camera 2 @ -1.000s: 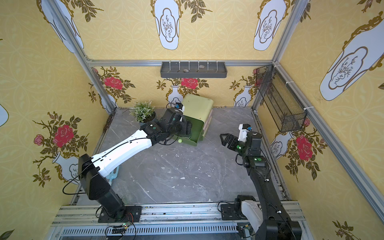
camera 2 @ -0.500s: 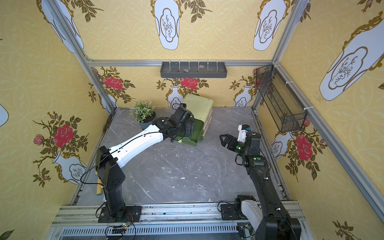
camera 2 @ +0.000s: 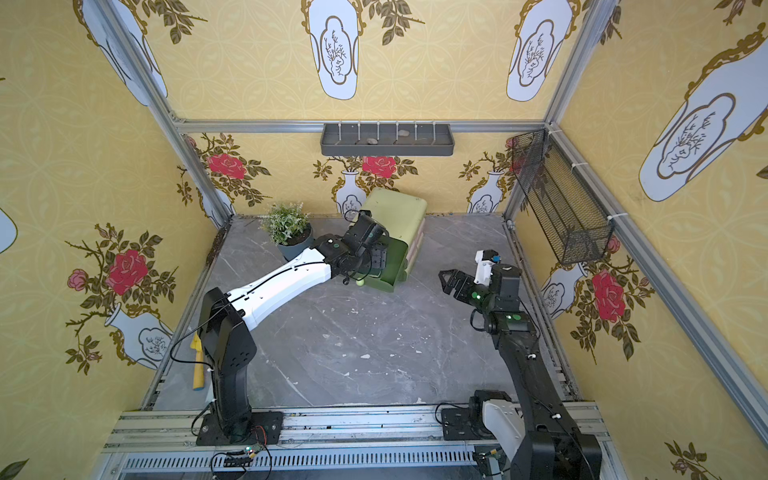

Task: Take the sponge out of the drawer
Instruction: Pick up the sponge from the drawer.

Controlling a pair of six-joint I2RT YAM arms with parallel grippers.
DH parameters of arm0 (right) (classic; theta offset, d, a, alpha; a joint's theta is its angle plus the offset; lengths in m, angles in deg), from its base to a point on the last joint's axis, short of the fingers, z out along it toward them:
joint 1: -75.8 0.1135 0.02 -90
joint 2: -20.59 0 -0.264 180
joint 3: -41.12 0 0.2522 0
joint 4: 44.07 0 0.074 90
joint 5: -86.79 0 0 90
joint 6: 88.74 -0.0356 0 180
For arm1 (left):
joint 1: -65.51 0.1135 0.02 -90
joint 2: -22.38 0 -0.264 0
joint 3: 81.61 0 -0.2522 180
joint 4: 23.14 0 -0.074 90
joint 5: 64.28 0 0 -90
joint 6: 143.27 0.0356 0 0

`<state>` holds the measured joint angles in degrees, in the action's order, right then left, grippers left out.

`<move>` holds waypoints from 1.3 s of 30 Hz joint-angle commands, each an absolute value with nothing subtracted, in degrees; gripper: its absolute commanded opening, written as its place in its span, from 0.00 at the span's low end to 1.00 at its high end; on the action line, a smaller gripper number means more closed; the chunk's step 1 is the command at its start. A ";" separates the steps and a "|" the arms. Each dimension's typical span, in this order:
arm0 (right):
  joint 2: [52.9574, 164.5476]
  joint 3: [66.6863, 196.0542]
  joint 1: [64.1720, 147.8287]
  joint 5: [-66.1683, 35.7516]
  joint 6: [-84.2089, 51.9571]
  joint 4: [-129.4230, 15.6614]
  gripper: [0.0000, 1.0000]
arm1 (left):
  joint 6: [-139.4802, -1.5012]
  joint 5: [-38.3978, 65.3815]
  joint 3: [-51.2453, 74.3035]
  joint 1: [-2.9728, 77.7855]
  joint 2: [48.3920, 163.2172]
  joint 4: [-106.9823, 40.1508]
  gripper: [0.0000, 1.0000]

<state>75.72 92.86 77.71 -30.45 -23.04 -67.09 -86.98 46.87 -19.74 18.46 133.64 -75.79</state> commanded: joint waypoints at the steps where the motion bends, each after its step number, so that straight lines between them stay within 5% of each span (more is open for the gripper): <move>1: 75.79 92.77 77.78 -30.54 -22.71 -66.62 0.98 | -87.97 47.19 -19.41 18.57 134.35 -75.40 0.82; 20: 76.31 92.24 77.73 -30.54 -22.39 -66.46 0.98 | -89.12 45.90 -19.34 19.45 136.72 -74.43 0.80; 39: 76.66 91.94 77.73 -30.37 -22.11 -66.44 0.97 | -88.51 46.99 -18.10 19.54 134.60 -72.88 0.58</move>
